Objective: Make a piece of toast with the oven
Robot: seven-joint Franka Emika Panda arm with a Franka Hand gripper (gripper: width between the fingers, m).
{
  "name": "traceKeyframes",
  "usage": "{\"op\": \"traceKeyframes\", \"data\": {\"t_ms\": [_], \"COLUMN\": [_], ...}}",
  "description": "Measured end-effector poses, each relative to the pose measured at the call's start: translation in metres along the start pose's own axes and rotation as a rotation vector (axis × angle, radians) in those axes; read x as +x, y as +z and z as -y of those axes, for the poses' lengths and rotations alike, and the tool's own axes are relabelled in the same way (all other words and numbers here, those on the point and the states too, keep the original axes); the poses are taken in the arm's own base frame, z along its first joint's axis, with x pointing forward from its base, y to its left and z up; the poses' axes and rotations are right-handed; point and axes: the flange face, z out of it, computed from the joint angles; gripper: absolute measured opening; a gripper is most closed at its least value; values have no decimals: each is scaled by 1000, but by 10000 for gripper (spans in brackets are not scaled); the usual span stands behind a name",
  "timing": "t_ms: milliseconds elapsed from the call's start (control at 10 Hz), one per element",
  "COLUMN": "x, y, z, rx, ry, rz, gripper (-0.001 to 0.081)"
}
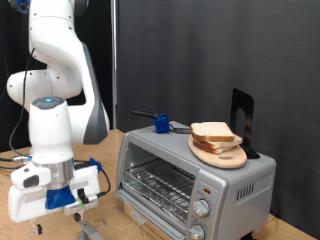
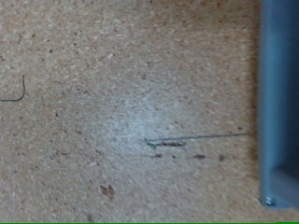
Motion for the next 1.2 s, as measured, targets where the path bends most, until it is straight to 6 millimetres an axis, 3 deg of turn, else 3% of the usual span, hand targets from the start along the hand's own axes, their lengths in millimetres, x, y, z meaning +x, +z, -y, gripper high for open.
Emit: {"op": "traceKeyframes", "data": {"t_ms": [400, 700, 1200], "x": [-4, 2, -7], "y": [-17, -67, -144], "z": [-3, -3, 19], "rx": [82, 325, 618], "ry": [-17, -11, -48], "rz": [128, 287, 414], "gripper": [804, 804, 804]}}
